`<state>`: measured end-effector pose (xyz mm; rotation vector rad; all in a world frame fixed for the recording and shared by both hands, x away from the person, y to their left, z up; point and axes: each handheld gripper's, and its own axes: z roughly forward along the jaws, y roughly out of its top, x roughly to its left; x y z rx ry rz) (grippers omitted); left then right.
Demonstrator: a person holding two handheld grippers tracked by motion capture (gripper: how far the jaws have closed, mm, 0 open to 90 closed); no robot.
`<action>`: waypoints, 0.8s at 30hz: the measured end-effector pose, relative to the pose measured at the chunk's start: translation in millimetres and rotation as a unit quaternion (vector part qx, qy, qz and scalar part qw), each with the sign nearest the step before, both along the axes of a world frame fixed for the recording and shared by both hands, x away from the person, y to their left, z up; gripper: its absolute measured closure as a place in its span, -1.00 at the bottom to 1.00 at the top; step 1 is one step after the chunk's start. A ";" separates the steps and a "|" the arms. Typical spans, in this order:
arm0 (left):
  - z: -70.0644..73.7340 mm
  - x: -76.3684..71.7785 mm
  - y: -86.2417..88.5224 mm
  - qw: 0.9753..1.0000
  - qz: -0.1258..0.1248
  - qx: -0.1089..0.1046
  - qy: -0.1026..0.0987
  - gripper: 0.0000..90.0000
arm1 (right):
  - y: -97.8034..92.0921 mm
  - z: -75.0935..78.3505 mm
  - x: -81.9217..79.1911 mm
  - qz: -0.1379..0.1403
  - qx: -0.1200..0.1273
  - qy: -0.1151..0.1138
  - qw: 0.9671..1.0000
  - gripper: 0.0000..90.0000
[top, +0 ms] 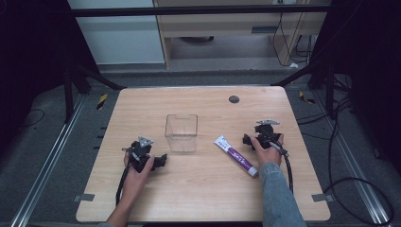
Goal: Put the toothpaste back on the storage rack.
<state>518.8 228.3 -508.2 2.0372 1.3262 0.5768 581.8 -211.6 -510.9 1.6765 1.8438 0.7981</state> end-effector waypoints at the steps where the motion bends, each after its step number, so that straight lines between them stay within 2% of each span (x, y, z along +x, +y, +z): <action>1: 0.0 0.0 0.1 1.000 0.000 0.000 0.000 -1.00 | -0.6 -0.3 -0.4 0.005 -0.004 -0.001 1.000 -0.99; 8: -0.1 -0.5 0.0 1.000 0.000 -0.001 0.000 -1.00 | -0.3 0.8 -0.1 0.007 0.001 0.003 1.000 -0.96; 11: 0.0 -0.4 0.1 1.000 0.000 -0.001 0.000 -1.00 | -1.6 5.5 -0.6 0.022 -0.007 0.003 1.000 -0.73; 14: -0.2 0.5 0.0 1.000 0.000 -0.002 -0.001 -1.00 | 0.4 19.3 -7.6 0.042 -0.035 -0.016 0.998 -0.73; 20: -0.2 0.8 0.1 1.000 -0.001 -0.003 0.000 -1.00 | 17.1 53.8 -33.2 0.094 -0.044 -0.030 0.994 -0.64; 24: -0.1 0.8 0.4 1.000 -0.002 -0.003 0.000 -1.00 | 34.3 65.2 -48.9 0.136 -0.048 -0.026 0.989 -0.63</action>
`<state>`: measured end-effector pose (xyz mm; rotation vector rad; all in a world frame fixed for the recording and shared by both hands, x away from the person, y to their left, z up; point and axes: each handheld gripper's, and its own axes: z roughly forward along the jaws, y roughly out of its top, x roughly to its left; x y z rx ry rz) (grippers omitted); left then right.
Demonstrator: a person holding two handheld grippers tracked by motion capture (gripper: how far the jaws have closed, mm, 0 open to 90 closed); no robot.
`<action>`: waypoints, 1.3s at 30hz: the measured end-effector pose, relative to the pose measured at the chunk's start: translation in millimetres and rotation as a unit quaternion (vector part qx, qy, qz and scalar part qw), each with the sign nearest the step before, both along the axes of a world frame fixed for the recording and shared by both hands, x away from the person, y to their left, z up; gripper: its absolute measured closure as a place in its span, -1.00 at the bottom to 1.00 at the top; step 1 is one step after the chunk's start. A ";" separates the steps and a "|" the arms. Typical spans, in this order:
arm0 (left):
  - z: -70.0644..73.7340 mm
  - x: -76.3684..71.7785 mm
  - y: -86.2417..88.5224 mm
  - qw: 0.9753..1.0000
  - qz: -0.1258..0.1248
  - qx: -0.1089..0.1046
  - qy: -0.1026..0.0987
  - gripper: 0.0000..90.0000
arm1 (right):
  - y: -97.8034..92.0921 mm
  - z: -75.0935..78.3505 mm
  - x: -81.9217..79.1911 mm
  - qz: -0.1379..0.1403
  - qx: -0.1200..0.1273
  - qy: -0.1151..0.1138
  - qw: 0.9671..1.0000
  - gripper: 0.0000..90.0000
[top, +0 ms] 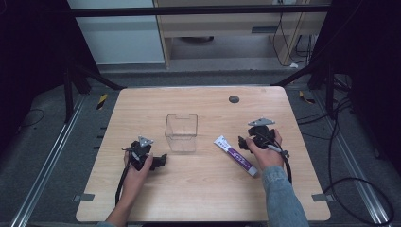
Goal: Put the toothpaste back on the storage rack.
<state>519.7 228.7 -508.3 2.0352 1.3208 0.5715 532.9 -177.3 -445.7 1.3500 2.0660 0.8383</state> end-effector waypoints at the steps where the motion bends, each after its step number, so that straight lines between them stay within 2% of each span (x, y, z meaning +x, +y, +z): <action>1: 0.0 0.0 0.0 1.000 0.000 0.000 0.000 -1.00 | 0.0 0.0 0.0 0.000 0.000 0.000 1.000 -0.63; 2: -0.1 -0.1 -0.1 1.000 0.000 0.000 0.000 -1.00 | 10.1 2.3 -5.5 0.025 -0.005 0.009 1.000 -0.63; 3: -0.2 -0.1 -0.2 1.000 0.001 0.000 0.000 -1.00 | 15.0 3.8 -7.4 0.037 -0.010 0.013 0.999 -0.63; 5: -0.2 0.3 -0.4 1.000 0.001 0.000 0.000 -1.00 | 19.6 5.5 -9.2 0.046 -0.016 0.015 0.999 -0.63; 6: 0.1 1.8 -1.1 1.000 0.004 0.001 0.001 -1.00 | 27.8 8.7 -13.1 0.061 -0.024 0.014 0.998 -0.62; 9: 0.1 2.1 -1.2 1.000 0.005 0.001 0.001 -1.00 | 33.3 10.5 -16.4 0.076 -0.023 0.017 0.997 -0.60; 12: 0.0 1.9 -0.9 1.000 0.003 0.001 0.001 -1.00 | 39.5 7.3 -19.0 0.089 -0.035 0.045 0.994 -0.59; 13: 0.0 1.9 -0.9 1.000 0.003 0.001 0.001 -1.00 | 39.5 7.3 -19.0 0.089 -0.035 0.045 0.994 -0.59; 14: 0.0 1.9 -1.0 1.000 0.004 0.001 0.000 -1.00 | 42.2 3.0 -20.0 0.097 -0.042 0.060 0.993 -0.52; 15: 0.0 1.9 -1.0 1.000 0.003 0.001 0.000 -1.00 | 43.7 0.3 -21.0 0.100 -0.037 0.067 0.992 -0.49; 16: 0.1 1.9 -0.9 1.000 0.003 0.001 0.001 -1.00 | 45.1 -1.8 -22.1 0.103 -0.037 0.078 0.991 -0.48; 18: 0.1 1.9 -0.9 1.000 0.003 0.001 0.001 -1.00 | 46.5 -5.4 -23.8 0.106 -0.044 0.084 0.990 -0.37; 22: 0.1 2.3 -1.0 1.000 0.003 0.001 0.001 -1.00 | 45.8 -9.1 -26.0 0.101 -0.049 0.085 0.990 -0.24; 25: 0.1 2.4 -1.1 1.000 0.003 0.001 0.001 -1.00 | 44.1 -7.9 -25.0 0.100 -0.051 0.086 0.990 -0.16; 28: 0.0 2.7 -1.2 1.000 0.002 0.001 0.000 -1.00 | 43.8 -2.5 -23.3 0.109 -0.057 0.095 0.988 -0.04; 39: 0.0 2.7 -1.2 1.000 0.002 0.001 0.000 -1.00 | 52.8 5.6 -11.9 0.126 -0.067 0.116 0.983 0.10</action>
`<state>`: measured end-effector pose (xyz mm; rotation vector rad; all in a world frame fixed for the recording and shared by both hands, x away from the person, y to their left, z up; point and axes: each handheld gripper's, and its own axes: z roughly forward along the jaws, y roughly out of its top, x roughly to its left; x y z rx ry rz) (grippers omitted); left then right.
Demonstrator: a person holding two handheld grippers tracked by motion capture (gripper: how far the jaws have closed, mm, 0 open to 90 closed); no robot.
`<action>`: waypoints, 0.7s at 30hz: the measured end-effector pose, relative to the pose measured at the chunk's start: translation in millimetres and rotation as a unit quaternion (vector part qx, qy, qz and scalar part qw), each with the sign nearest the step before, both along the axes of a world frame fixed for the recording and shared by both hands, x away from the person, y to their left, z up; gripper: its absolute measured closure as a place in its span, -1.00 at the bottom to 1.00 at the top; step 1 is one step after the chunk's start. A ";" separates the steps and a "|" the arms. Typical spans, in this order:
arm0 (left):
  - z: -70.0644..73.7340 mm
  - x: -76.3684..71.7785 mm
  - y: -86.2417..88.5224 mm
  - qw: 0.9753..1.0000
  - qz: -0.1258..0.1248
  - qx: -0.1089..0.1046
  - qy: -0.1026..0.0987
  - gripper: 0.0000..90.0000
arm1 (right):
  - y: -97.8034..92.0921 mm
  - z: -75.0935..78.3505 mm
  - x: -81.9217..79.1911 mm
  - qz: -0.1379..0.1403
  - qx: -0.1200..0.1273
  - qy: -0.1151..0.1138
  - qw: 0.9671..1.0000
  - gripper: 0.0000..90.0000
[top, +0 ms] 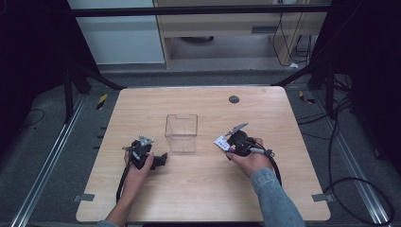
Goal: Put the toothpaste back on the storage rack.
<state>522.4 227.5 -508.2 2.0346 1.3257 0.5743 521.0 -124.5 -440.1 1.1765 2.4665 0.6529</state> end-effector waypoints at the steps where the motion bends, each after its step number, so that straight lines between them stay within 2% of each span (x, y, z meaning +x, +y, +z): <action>1: 0.0 0.0 0.0 1.000 0.000 0.000 0.000 -1.00 | 0.0 0.0 0.0 0.000 0.000 0.000 1.000 0.10; 7: 0.0 0.2 0.0 1.000 -0.001 0.000 0.000 -1.00 | 7.9 7.4 10.6 0.014 -0.013 0.013 1.000 0.07; 12: -0.1 0.5 0.0 1.000 -0.001 0.000 0.000 -1.00 | 10.8 8.4 16.5 0.023 -0.009 0.017 1.000 0.08; 18: 0.0 0.8 -0.2 1.000 -0.001 0.000 0.000 -1.00 | 11.5 3.8 26.0 0.023 -0.010 0.028 0.999 0.28; 21: -0.1 1.2 -0.4 1.000 -0.002 0.000 0.000 -1.00 | 11.9 -1.1 29.2 0.021 -0.016 0.037 0.999 0.28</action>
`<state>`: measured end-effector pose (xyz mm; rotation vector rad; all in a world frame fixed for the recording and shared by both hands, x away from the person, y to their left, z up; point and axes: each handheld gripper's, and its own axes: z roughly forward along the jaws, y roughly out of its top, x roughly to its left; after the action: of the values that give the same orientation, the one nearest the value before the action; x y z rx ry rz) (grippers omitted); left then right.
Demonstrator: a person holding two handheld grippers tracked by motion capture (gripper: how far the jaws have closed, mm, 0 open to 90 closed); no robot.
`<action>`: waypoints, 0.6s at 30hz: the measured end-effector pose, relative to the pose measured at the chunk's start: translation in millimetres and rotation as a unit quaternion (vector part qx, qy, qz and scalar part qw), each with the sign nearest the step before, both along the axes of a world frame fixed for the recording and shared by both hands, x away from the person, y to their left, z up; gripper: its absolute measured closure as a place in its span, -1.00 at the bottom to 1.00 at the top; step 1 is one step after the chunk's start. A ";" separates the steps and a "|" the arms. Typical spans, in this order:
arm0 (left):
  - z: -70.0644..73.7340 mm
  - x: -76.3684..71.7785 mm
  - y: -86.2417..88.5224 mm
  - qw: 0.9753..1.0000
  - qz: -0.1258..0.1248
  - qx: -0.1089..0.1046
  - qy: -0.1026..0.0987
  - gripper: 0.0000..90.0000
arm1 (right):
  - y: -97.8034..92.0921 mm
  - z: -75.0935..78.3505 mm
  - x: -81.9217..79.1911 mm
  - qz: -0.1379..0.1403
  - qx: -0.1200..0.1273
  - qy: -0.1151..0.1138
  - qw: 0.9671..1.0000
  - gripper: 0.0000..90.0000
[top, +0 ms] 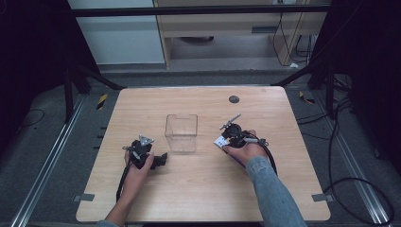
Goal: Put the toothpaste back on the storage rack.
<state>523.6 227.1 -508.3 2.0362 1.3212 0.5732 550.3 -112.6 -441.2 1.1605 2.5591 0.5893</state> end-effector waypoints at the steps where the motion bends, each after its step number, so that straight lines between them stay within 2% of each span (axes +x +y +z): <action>1: 0.0 0.1 -0.1 1.000 0.000 0.000 0.000 -1.00 | 0.2 -1.3 1.2 -0.006 -0.001 0.002 1.000 0.24; 7: 0.0 0.1 -0.1 1.000 0.000 0.000 0.000 -1.00 | 0.7 -12.3 10.6 -0.024 -0.005 0.020 1.000 0.10; 10: 0.0 0.1 -0.1 1.000 0.000 0.000 0.000 -1.00 | 0.1 -18.2 13.0 -0.021 -0.012 0.025 0.999 0.09; 18: 0.1 0.2 -0.2 1.000 -0.001 0.000 0.000 -1.00 | 1.2 -25.3 15.0 -0.027 -0.010 0.036 0.999 0.12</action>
<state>523.8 227.0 -508.2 2.0383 1.3198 0.5719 565.2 -111.4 -466.5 1.2627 2.5779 0.5164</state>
